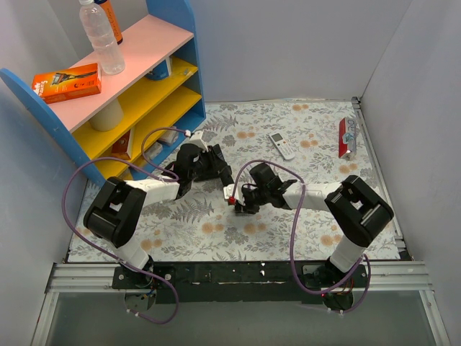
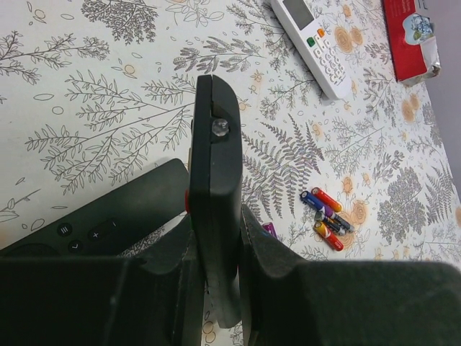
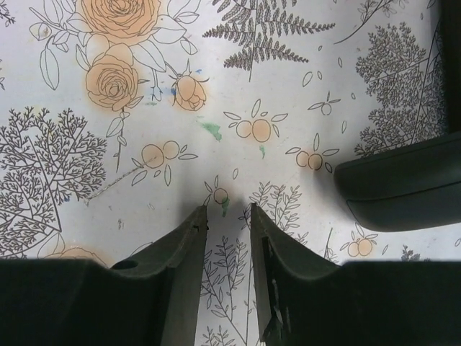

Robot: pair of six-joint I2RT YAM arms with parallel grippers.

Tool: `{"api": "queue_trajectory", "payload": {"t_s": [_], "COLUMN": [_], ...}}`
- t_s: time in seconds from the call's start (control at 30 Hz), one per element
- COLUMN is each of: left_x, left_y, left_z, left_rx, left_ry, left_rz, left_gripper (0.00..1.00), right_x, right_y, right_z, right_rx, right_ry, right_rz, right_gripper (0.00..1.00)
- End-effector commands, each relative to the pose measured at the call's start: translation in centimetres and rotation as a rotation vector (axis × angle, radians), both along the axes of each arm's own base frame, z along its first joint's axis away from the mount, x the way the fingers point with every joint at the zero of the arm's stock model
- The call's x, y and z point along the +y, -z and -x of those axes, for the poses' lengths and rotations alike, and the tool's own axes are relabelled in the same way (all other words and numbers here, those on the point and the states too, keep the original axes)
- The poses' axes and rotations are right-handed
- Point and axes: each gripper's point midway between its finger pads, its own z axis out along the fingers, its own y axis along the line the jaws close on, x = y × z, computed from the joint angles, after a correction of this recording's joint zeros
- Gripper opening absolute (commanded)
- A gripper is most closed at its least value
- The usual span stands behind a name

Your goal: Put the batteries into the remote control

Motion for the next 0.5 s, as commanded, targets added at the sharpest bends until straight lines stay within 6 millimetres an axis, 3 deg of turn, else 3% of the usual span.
{"api": "queue_trajectory", "payload": {"t_s": [0.0, 0.07, 0.1, 0.13, 0.2, 0.23, 0.27, 0.3, 0.37, 0.4, 0.47], "left_x": [1.9, 1.7, 1.8, 1.5, 1.8, 1.7, 1.7, 2.0, 2.0, 2.3, 2.2], "left_y": [2.0, 1.3, 0.9, 0.2, -0.4, -1.2, -1.4, -1.3, -2.0, -1.6, -2.9], "left_z": [0.5, 1.0, 1.0, 1.1, 1.7, 1.7, 2.0, 2.7, 3.2, 3.8, 4.4], "left_rx": [0.018, -0.009, -0.022, -0.048, -0.067, -0.089, -0.098, -0.098, -0.112, -0.107, -0.136], "left_ry": [-0.029, -0.013, -0.012, -0.004, -0.006, -0.012, -0.007, -0.012, -0.022, -0.025, -0.025], "left_rz": [-0.085, -0.063, -0.054, -0.035, -0.012, 0.017, 0.031, 0.044, 0.102, 0.109, 0.174], "left_gripper": [0.00, 0.00, 0.00, 0.00, 0.00, 0.00, 0.00, 0.00, 0.00, 0.00, 0.00], "right_x": [-0.1, 0.4, 0.5, 0.3, 0.6, 0.2, 0.1, -0.4, -0.5, -0.9, -1.0], "right_y": [-1.1, -2.6, -4.2, -4.5, -8.3, -9.1, -10.3, -11.8, -13.0, -13.5, -13.2], "right_z": [0.5, -0.2, -0.8, -0.4, -1.9, -2.3, -2.5, -3.2, -3.2, -3.8, -3.7], "right_rx": [0.016, 0.009, -0.014, 0.024, -0.016, -0.002, 0.091, 0.097, 0.244, 0.287, 0.399], "right_ry": [0.033, 0.088, 0.130, 0.179, 0.302, 0.370, 0.478, 0.566, 0.684, 0.781, 0.863], "right_rz": [-0.034, -0.086, -0.127, -0.151, -0.281, -0.317, -0.371, -0.412, -0.484, -0.518, -0.540], "right_gripper": [0.40, 0.41, 0.42, 0.44, 0.52, 0.57, 0.74, 0.83, 0.92, 0.93, 0.94]}}
